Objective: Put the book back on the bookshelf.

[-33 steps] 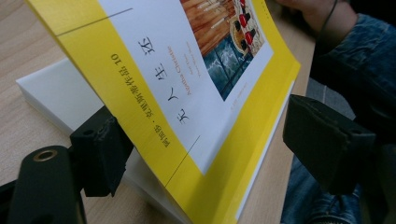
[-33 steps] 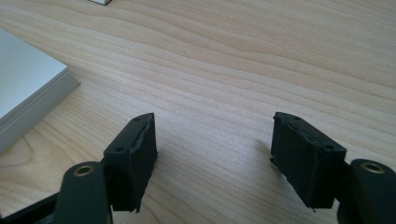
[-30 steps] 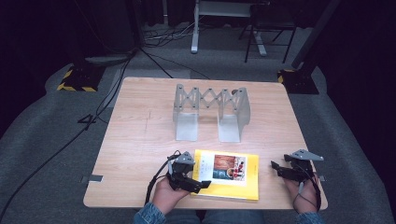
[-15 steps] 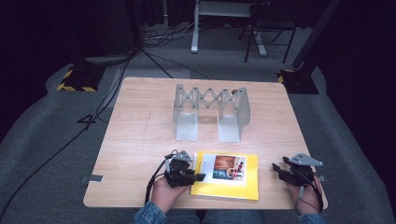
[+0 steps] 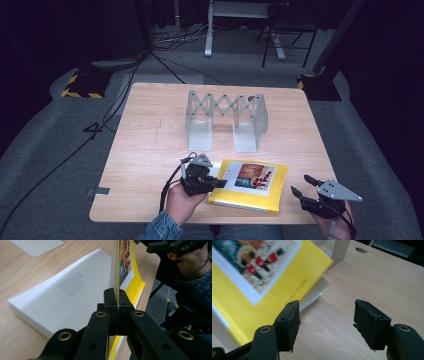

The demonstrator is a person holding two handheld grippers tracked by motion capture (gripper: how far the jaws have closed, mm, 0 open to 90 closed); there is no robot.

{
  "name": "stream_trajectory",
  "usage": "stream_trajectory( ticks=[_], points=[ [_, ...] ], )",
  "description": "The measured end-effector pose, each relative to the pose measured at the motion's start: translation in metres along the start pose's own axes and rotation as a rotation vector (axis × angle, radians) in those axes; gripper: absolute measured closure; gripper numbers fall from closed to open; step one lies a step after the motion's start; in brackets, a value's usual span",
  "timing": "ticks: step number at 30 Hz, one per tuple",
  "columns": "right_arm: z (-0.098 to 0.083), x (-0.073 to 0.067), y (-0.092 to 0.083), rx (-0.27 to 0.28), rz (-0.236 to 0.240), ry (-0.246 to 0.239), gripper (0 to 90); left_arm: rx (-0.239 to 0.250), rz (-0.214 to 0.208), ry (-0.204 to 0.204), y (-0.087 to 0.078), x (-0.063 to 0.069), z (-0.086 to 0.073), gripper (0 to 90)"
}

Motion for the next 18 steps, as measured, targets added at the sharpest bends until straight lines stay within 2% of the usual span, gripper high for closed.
stream_trajectory(
  ticks=[1, 5, 6, 8, 11, 14, 18],
  points=[
    [0.000, 0.000, 0.000, 0.000, 0.000, 0.000, 37.7, 0.000, 0.000, 0.000, 0.000, 0.000, 0.000, 89.5],
    [0.010, -0.017, -0.009, 0.035, 0.039, -0.021, 36.7, -0.003, -0.005, 0.033, 0.000, 0.010, 0.018, 89.5],
    [0.014, -0.025, -0.013, 0.056, 0.059, -0.036, 36.2, -0.003, -0.003, 0.040, 0.001, 0.012, 0.022, 89.5],
    [0.016, -0.029, -0.015, 0.066, 0.067, -0.044, 36.1, -0.006, 0.000, 0.050, 0.002, 0.015, 0.029, 89.5],
    [0.019, -0.045, -0.018, 0.086, 0.109, -0.072, 33.9, -0.002, -0.006, 0.071, 0.003, 0.019, 0.040, 89.5],
    [0.018, -0.053, -0.016, 0.087, 0.124, -0.099, 33.6, -0.001, -0.011, 0.081, 0.003, 0.022, 0.045, 89.5],
    [0.017, -0.063, -0.007, 0.069, 0.124, -0.140, 33.6, 0.004, -0.037, 0.089, 0.002, 0.028, 0.054, 89.6]
  ],
)
Point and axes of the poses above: each handheld gripper's, and its own axes: y roughly forward along the jaws, z roughly out of its top, x roughly to its right, the point moved 9 cm from there along y, roughly forward along the jaws, and after that the axes turned 9 degrees about y, right-handed, at the moved point
